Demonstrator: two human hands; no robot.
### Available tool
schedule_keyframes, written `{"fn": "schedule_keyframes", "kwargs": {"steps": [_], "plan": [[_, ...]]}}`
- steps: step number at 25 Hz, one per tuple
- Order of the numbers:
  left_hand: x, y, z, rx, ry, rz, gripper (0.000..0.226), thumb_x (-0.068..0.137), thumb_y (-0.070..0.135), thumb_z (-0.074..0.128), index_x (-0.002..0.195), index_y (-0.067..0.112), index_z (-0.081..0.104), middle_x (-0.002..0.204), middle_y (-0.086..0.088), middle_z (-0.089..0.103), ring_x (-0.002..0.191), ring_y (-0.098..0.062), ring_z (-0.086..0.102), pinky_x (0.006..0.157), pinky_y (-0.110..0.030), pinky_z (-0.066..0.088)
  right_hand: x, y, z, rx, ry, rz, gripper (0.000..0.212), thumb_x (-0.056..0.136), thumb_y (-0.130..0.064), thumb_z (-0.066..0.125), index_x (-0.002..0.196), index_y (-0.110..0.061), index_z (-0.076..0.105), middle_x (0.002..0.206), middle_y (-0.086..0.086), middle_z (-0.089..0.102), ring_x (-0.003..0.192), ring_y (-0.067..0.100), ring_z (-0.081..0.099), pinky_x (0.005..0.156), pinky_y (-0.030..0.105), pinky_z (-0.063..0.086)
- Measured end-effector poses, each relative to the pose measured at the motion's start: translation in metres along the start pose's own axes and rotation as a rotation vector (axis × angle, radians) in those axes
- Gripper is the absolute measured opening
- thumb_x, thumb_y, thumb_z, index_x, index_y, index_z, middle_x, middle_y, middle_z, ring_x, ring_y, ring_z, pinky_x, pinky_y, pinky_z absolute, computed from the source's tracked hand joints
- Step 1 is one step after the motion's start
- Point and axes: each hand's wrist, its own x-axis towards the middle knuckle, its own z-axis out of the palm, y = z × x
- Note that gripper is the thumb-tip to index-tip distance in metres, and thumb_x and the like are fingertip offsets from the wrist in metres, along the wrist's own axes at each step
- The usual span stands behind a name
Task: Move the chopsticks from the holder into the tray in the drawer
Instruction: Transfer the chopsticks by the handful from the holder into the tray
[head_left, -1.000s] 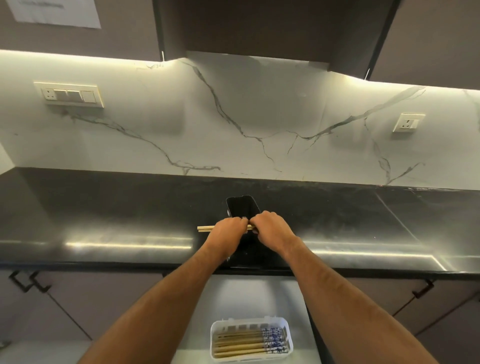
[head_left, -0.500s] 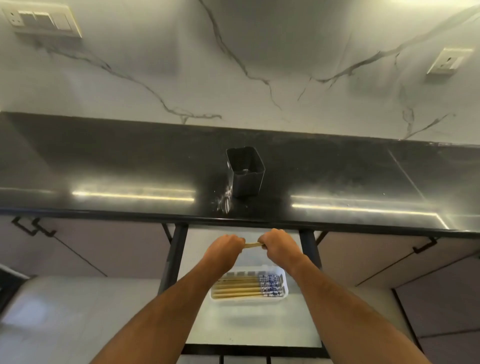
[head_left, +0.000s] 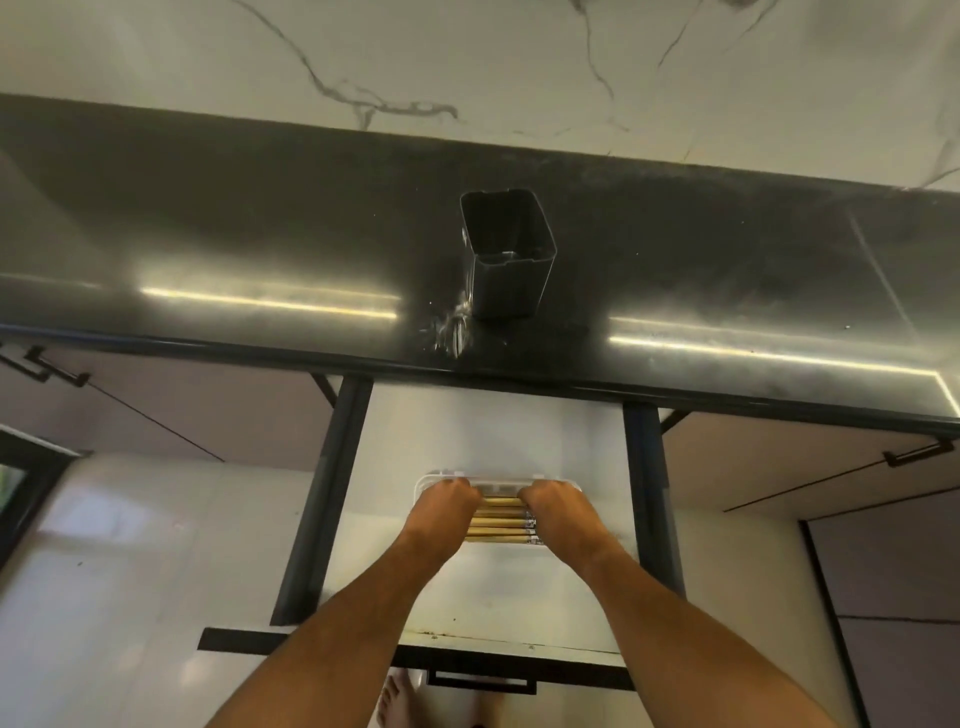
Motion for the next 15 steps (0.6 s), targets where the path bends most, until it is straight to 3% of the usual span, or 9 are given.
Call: {"fn": "schedule_keyframes", "kwargs": {"steps": [4,9,15], "plan": [[0.010,0.000,0.015,-0.019,0.002,-0.047,0.018,0.090,-0.005,0.057,0.102,0.002,0.069,0.104,-0.017,0.068,0.097,-0.036,0.063,0.085,-0.044,0.053,0.009,0.002,0.023,-0.079,0.012,0.013,0.011,0.086,-0.026,0.071,0.096,-0.026,0.076,0.097,-0.001,0.075,0.084,0.022,0.072,0.078,0.033,0.059],[0.018,-0.002,0.021,0.057,0.018,-0.077,0.033,0.083,0.013,0.076,0.115,0.020,0.071,0.110,0.000,0.072,0.094,-0.019,0.071,0.088,-0.028,0.057,0.014,0.008,0.037,-0.052,0.058,0.000,0.020,0.082,-0.013,0.072,0.100,-0.022,0.074,0.102,0.002,0.076,0.090,0.026,0.073,0.083,0.037,0.058],[0.008,-0.010,0.033,-0.206,0.073,-0.080,0.029,0.091,-0.006,0.059,0.119,0.000,0.060,0.119,-0.020,0.063,0.111,-0.036,0.059,0.095,-0.042,0.048,0.014,0.009,0.043,0.032,0.100,-0.020,0.023,0.089,-0.009,0.069,0.111,-0.014,0.073,0.112,0.008,0.075,0.099,0.028,0.072,0.092,0.038,0.057]]}}
